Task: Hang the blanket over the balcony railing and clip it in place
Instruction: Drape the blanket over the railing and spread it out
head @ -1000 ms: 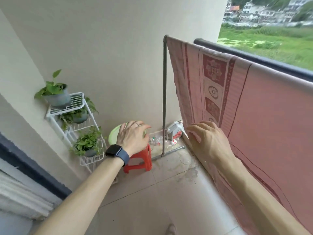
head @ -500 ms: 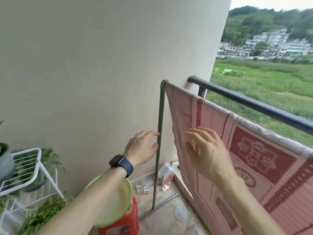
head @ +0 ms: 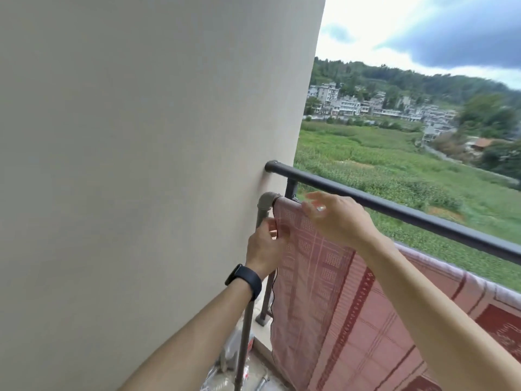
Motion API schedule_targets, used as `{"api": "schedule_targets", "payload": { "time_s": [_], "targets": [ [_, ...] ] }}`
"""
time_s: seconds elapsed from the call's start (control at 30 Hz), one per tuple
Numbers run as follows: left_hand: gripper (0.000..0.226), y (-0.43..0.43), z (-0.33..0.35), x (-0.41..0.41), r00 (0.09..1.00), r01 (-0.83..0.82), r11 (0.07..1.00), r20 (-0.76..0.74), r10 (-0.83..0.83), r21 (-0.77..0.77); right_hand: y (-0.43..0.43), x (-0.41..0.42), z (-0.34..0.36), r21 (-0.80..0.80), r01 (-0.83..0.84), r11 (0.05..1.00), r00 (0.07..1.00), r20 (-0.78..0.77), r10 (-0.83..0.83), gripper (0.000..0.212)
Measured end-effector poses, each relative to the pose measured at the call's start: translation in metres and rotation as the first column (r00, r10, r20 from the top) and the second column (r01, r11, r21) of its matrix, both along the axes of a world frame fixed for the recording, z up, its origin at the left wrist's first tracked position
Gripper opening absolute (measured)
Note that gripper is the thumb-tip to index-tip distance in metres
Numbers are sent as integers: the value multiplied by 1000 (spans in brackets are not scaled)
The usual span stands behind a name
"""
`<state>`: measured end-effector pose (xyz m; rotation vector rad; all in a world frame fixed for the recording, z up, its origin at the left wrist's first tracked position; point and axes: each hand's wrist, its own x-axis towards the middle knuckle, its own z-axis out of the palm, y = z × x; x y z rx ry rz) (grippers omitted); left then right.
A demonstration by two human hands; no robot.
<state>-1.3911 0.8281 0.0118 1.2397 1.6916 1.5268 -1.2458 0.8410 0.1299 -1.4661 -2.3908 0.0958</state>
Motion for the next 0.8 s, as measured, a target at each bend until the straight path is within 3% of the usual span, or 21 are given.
{"api": "schedule_targets", "payload": {
  "time_s": [0.13, 0.27, 0.4, 0.47, 0.6, 0.8],
  "targets": [
    [15, -7, -9, -18, 996, 68, 995, 49, -72, 67, 16, -33, 4, -77, -14, 997, 1000, 0, 14, 42],
    [17, -15, -21, -38, 976, 191, 978, 91, -198, 86, 23, -53, 9, -67, -12, 998, 994, -113, 4, 25],
    [19, -16, -30, -62, 944, 326, 945, -39, -326, -2, 27, -61, 9, 55, 20, 998, 987, -159, -11, 10],
    [14, -19, -20, -75, 948, 316, 947, -44, -314, 61, 32, -66, 5, 165, 53, 985, 990, -137, -30, 14],
    [15, -19, 14, -95, 960, 278, 943, -45, -275, 183, 40, -81, 4, 255, 92, 963, 960, -281, -17, 18],
    [16, -21, -36, -126, 959, 279, 960, -48, -280, -30, 40, -100, -6, 157, -105, 982, 959, -245, 141, 13]
  ]
}}
